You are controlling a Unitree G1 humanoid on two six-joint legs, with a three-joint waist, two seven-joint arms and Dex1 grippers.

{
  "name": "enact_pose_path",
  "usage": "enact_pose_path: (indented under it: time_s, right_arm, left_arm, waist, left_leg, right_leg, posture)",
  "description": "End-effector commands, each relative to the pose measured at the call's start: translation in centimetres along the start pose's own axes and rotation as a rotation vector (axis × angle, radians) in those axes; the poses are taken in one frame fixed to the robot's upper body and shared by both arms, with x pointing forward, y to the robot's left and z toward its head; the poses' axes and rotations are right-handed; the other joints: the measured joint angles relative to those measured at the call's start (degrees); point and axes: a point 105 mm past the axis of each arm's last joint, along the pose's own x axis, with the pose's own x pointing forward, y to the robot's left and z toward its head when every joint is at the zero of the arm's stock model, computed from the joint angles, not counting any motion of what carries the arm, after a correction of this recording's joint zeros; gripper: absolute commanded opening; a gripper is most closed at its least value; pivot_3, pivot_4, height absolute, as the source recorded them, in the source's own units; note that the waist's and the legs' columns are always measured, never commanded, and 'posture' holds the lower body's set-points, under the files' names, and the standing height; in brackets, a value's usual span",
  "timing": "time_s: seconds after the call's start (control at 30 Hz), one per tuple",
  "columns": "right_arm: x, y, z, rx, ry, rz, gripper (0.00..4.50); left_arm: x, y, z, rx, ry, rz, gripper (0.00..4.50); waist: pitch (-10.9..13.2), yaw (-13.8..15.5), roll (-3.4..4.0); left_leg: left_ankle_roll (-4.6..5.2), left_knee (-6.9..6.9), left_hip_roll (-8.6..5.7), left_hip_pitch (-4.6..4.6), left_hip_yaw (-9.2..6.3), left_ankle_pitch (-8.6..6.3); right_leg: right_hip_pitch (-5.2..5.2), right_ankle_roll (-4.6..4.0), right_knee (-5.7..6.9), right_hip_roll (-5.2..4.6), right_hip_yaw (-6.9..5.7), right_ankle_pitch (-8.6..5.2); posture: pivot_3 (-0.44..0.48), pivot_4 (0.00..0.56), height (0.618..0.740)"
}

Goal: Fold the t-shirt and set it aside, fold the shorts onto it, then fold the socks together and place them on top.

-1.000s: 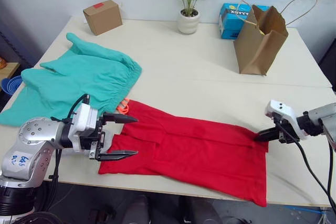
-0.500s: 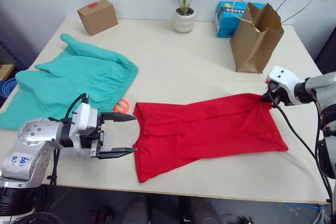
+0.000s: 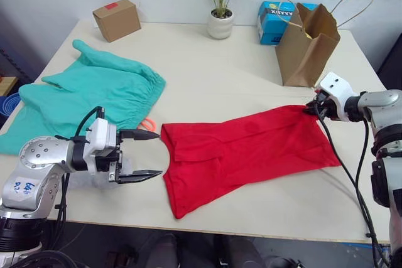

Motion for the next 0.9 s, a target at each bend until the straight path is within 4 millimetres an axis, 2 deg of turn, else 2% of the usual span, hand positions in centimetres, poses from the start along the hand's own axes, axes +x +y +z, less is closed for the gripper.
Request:
enact_pose_path:
  time_s: [0.03, 0.17, 0.23, 0.33, 0.43, 0.53, 0.63, 0.73, 0.83, 0.9]
  right_arm:
    - [-3.3, -2.2, 1.4, -0.029, -0.140, -0.095, 2.37]
    - [-6.1, -3.2, 1.6, 0.034, -0.242, -0.131, 3.67]
    - [-7.4, -3.0, 1.4, 0.068, -0.280, -0.121, 4.36]
    - [-9.4, 0.5, -0.7, 0.136, -0.259, -0.006, 4.44]
    - [-10.9, 4.1, -1.7, 0.266, -0.272, 0.036, 4.44]
    - [-12.0, 6.7, -2.9, 0.415, -0.221, 0.046, 4.44]
    - [-13.2, 9.8, -3.6, 0.620, -0.148, 0.114, 4.44]
    - [-13.4, 11.3, -4.4, 0.766, -0.071, 0.093, 4.44]
    - [-12.3, 12.1, -5.2, 0.815, -0.006, 0.025, 4.44]
    - [-11.6, 12.2, -5.4, 0.879, -0.008, -0.008, 4.44]
  left_arm:
    - [-0.2, 0.3, 0.5, 0.026, -0.009, 0.013, 4.50]
    - [-0.4, 0.8, -0.1, 0.000, 0.018, 0.027, 4.50]
    - [-0.7, 0.6, -0.9, -0.067, 0.064, 0.021, 4.50]
    - [-1.2, 0.8, -1.4, -0.110, 0.103, 0.025, 4.50]
    - [-1.0, 2.3, -1.2, -0.115, 0.088, 0.074, 4.50]
    - [-0.2, 4.0, -1.2, -0.100, 0.096, 0.110, 4.50]
    - [1.0, 5.3, -1.1, -0.130, 0.105, 0.121, 4.50]
    - [2.5, 6.6, -1.4, -0.179, 0.115, 0.099, 4.50]
    - [4.3, 8.9, -2.7, -0.231, 0.191, 0.125, 4.50]
    - [5.5, 10.1, -2.8, -0.232, 0.207, 0.124, 4.50]
  waist:
    - [0.0, 0.1, 0.02]
    - [0.0, 0.2, 0.07]
    - [0.0, 0.2, 0.07]
    - [0.0, 0.9, 0.05]
    - [0.0, 1.7, 0.10]
    - [0.1, 1.7, 0.14]
    - [0.1, 1.7, 0.11]
    - [0.0, 1.5, 0.02]
    - [0.0, 1.8, -0.03]
    - [0.0, 1.8, -0.04]
  left_leg:
    - [0.00, -0.01, 0.00, 0.00, 0.00, 0.00]
    - [0.01, -0.01, 0.00, 0.00, 0.00, 0.00]
    - [0.07, 0.00, 0.01, 0.02, 0.00, -0.04]
    - [0.11, -0.09, 0.04, 0.05, -0.08, -0.06]
    - [0.13, -0.14, 0.06, 0.00, -0.09, -0.07]
    - [0.25, -0.04, 0.00, 0.01, -0.08, -0.07]
    - [0.30, -0.14, -0.02, 0.40, -0.09, -0.04]
    - [0.27, -0.17, 0.01, 0.43, -0.11, -0.02]
    - [0.24, -0.12, -0.02, 0.37, -0.11, 0.00]
    - [0.22, -0.09, -0.05, 0.29, -0.12, 0.02]
  right_leg:
    - [0.00, 0.00, -0.01, 0.00, 0.00, 0.00]
    - [0.01, 0.00, -0.01, 0.00, 0.00, 0.00]
    - [0.03, 0.00, -0.01, 0.01, -0.01, 0.00]
    - [0.11, 0.00, -0.09, 0.03, -0.05, 0.00]
    - [0.08, 0.01, -0.17, 0.06, -0.07, -0.01]
    - [0.15, 0.05, -0.07, 0.02, -0.04, 0.02]
    - [0.51, 0.09, -0.16, 0.00, -0.02, 0.09]
    - [0.51, 0.09, -0.16, 0.05, -0.02, 0.09]
    - [0.46, 0.09, -0.13, 0.05, -0.03, 0.09]
    - [0.38, 0.10, -0.12, 0.05, -0.03, 0.10]
  posture:
    - [0.000, 0.150, 0.740]
    - [0.000, 0.150, 0.740]
    - [0.000, 0.150, 0.740]
    - [0.000, 0.150, 0.740]
    - [0.000, 0.150, 0.740]
    - [0.000, 0.150, 0.740]
    - [0.000, 0.150, 0.740]
    - [0.000, 0.150, 0.740]
    - [0.000, 0.150, 0.740]
    - [0.000, 0.150, 0.740]
